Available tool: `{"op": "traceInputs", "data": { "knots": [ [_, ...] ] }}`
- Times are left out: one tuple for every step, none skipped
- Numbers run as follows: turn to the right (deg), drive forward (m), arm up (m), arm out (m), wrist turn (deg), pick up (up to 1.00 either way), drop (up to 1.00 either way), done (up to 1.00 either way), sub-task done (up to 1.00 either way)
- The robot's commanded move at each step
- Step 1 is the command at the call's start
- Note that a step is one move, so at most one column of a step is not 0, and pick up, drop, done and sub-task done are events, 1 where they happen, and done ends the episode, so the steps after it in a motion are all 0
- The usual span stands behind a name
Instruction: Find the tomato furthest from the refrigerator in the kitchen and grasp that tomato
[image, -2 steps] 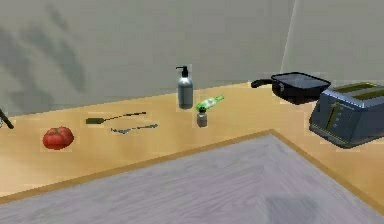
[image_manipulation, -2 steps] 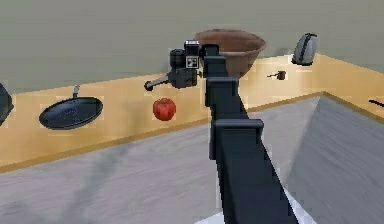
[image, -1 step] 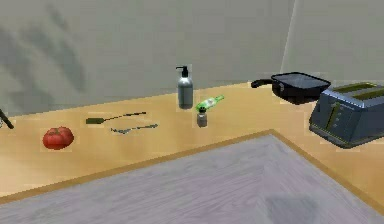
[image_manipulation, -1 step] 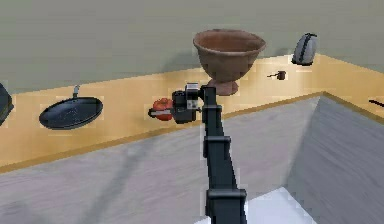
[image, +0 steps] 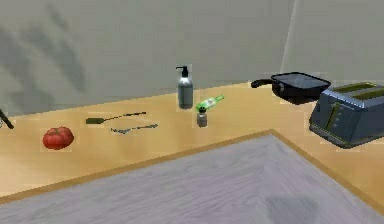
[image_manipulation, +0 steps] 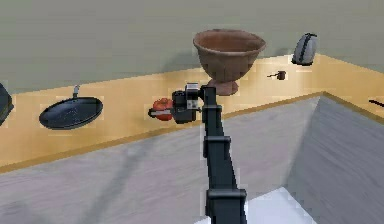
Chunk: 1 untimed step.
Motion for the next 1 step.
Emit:
{"op": "traceInputs", "data": {
  "knots": [
    [0.0, 0.00, 0.10, 0.00, 0.0, 0.00, 0.00, 0.00, 0.00]
  ]
}}
